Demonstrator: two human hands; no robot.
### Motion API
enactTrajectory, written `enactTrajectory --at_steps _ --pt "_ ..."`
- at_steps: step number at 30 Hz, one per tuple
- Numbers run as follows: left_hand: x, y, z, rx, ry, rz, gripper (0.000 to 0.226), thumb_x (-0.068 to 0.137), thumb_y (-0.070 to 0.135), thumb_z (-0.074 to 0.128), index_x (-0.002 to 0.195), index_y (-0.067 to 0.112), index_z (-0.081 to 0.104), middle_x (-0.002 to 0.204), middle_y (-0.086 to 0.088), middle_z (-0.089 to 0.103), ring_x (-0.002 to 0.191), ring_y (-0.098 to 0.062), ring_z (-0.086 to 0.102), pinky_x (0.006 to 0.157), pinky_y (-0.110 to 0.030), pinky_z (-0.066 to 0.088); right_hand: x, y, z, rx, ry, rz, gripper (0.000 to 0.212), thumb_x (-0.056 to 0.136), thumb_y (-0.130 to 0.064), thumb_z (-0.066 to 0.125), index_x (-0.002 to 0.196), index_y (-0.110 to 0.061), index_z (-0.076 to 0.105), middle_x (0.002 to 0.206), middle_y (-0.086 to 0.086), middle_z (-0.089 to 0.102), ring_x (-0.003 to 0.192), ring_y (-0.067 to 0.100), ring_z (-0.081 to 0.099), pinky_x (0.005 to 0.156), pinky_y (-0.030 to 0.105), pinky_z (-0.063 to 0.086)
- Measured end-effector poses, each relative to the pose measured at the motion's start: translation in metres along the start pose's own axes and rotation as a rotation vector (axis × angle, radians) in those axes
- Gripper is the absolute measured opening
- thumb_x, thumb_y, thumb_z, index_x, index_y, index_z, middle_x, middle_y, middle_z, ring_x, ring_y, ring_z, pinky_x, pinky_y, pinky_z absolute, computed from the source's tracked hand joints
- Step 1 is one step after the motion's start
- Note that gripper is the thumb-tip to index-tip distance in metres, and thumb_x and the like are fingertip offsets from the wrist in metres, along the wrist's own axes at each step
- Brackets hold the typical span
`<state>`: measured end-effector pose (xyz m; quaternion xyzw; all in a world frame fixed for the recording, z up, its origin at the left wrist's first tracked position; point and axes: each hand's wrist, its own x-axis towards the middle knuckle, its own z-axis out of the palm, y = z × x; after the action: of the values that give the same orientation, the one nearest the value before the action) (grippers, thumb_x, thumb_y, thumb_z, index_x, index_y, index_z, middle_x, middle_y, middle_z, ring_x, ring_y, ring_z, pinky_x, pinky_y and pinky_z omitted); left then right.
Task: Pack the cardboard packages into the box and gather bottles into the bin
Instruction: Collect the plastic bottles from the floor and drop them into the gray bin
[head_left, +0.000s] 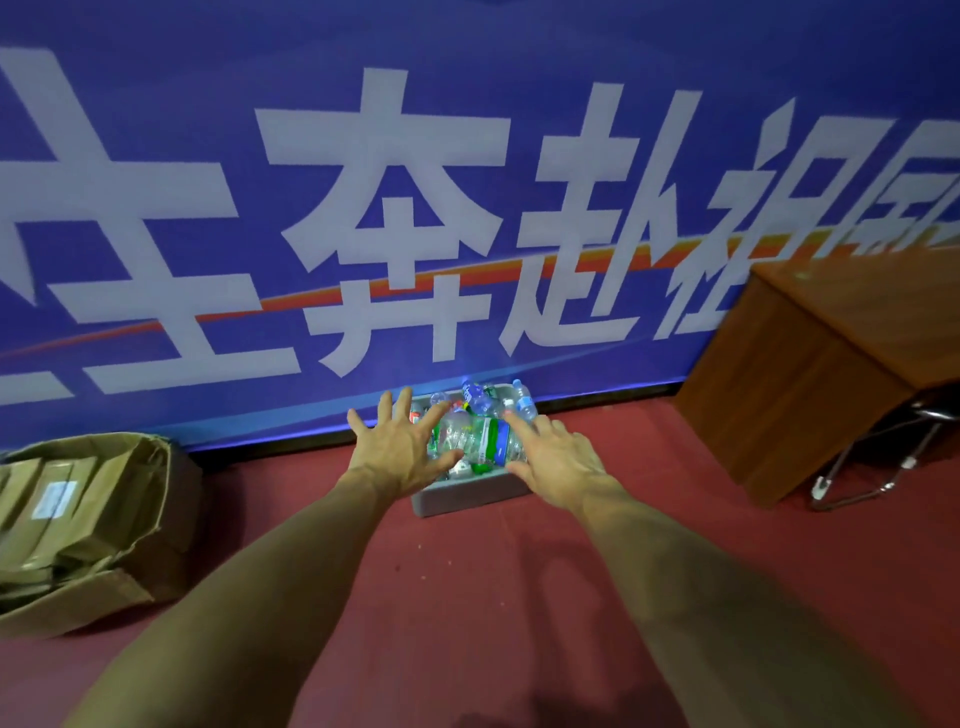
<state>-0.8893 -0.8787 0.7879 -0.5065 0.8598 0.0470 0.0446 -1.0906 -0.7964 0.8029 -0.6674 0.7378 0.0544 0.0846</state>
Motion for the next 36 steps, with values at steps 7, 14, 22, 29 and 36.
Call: enactTrajectory --at_steps 7,14,22,29,36 --pt "0.151 -0.028 0.015 0.050 -0.019 -0.040 0.075 0.091 0.078 0.020 0.156 0.044 0.000 0.166 -0.012 -0.004 0.152 -0.039 -0.003 0.109 -0.076 0.004 0.160 0.023 0.007 -0.026 -0.002 -0.034 0.068 0.100 -0.045 0.052 0.156 -0.026 0.019 0.154 0.005 0.036 0.139 0.028 0.038 0.110 0.047 0.036" --pt "0.283 -0.066 0.033 0.049 -0.077 -0.013 0.075 0.091 0.078 0.015 0.156 0.044 -0.001 0.166 -0.013 -0.009 0.152 -0.040 -0.005 0.110 -0.076 0.005 0.294 0.038 0.016 -0.026 -0.014 -0.011 0.069 0.102 -0.043 0.048 0.158 -0.023 0.014 0.157 0.006 0.029 0.144 0.027 0.030 0.108 0.046 0.036" --pt "0.383 -0.068 0.058 0.063 -0.149 -0.008 0.069 0.094 0.074 0.017 0.156 0.044 0.006 0.166 -0.014 -0.005 0.152 -0.041 -0.001 0.109 -0.077 0.007 0.385 0.065 0.040 0.014 -0.086 0.032 0.069 0.103 -0.040 0.047 0.159 -0.022 0.010 0.160 0.005 0.024 0.147 0.027 0.023 0.106 0.045 0.041" --pt "0.455 -0.069 0.141 0.014 -0.193 -0.063 0.071 0.094 0.074 0.019 0.156 0.045 -0.001 0.166 -0.013 -0.007 0.151 -0.041 -0.002 0.111 -0.076 0.006 0.467 0.094 0.124 -0.004 -0.137 0.042 0.069 0.103 -0.043 0.045 0.158 -0.017 0.011 0.155 0.009 0.030 0.141 0.028 0.030 0.104 0.043 0.043" --pt "0.518 -0.077 0.273 -0.013 -0.234 -0.059 0.067 0.096 0.069 0.029 0.155 0.046 0.007 0.166 -0.012 -0.002 0.152 -0.036 0.000 0.113 -0.072 0.011 0.540 0.111 0.250 -0.009 -0.193 0.060 0.071 0.104 -0.045 0.041 0.158 -0.013 0.008 0.155 0.014 0.028 0.142 0.031 0.029 0.103 0.043 0.042"
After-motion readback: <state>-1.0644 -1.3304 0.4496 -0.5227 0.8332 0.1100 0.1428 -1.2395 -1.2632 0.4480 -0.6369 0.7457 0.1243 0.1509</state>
